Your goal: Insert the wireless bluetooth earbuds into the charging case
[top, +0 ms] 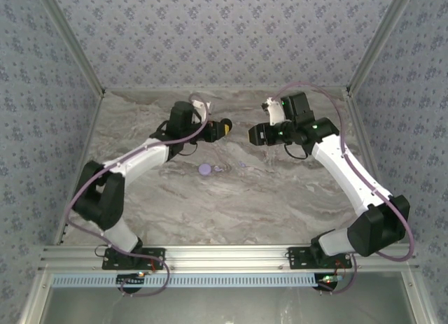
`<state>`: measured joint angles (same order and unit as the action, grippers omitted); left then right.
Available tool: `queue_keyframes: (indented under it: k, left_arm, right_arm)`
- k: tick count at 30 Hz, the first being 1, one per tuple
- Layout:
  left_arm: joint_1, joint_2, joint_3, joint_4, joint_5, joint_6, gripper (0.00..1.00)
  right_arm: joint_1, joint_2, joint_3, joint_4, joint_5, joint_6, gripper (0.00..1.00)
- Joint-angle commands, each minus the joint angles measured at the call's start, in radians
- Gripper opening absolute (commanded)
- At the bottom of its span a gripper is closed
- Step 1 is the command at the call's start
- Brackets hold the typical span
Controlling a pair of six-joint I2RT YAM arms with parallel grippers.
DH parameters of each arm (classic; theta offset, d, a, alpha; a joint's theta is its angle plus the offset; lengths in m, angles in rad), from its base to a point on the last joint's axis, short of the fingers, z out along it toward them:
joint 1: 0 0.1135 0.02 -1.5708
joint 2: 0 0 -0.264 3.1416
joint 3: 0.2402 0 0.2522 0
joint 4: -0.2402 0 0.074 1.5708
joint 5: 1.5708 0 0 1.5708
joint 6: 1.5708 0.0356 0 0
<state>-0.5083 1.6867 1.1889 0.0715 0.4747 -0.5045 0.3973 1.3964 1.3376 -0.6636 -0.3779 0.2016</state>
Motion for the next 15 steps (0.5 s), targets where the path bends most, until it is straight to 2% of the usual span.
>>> queue_keyframes:
  k: [1, 15]
  left_arm:
    - [0.043, 0.104, 0.116, -0.166, 0.029, -0.082, 0.17]
    - [0.108, 0.464, 0.454, -0.298, 0.074, -0.076, 0.18]
  right_arm:
    - [-0.008, -0.022, -0.024, -0.013, 0.047, 0.018, 0.53]
    - [-0.009, -0.023, -0.060, -0.026, 0.051, 0.028, 0.52]
